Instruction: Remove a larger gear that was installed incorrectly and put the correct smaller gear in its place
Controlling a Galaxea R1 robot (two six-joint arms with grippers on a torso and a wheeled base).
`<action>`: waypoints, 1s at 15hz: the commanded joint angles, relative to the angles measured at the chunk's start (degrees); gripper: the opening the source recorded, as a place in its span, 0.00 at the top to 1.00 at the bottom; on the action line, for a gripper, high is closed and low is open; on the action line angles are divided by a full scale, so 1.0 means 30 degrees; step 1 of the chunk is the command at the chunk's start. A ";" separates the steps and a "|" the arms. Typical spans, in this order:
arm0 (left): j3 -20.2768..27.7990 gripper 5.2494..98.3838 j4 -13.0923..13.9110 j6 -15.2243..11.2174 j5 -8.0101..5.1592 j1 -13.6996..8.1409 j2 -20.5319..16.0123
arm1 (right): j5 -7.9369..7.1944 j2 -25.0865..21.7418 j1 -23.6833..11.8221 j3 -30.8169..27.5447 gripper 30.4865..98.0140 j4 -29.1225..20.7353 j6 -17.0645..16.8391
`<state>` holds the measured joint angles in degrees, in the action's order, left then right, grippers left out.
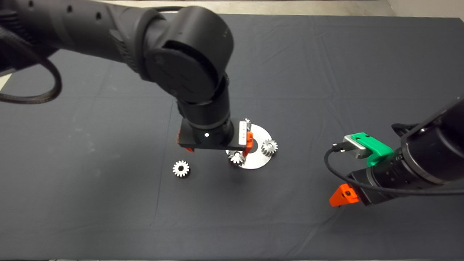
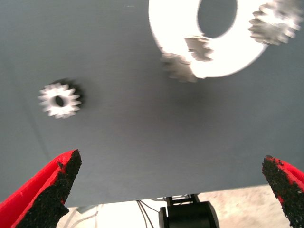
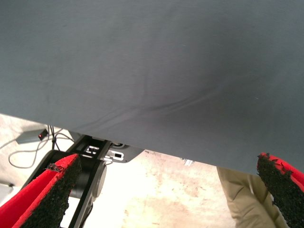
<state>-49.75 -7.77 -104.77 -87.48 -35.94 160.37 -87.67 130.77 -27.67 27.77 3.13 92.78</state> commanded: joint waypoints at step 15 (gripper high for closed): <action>-0.5238 0.01 -0.1648 0.2080 -0.0430 0.2642 0.2313 | -0.1947 -0.7011 -0.0533 0.1608 0.00 -0.1396 -0.4507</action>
<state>-64.45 -10.42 -99.30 -87.41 -28.83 167.04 -87.85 110.30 -28.27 32.49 1.82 79.91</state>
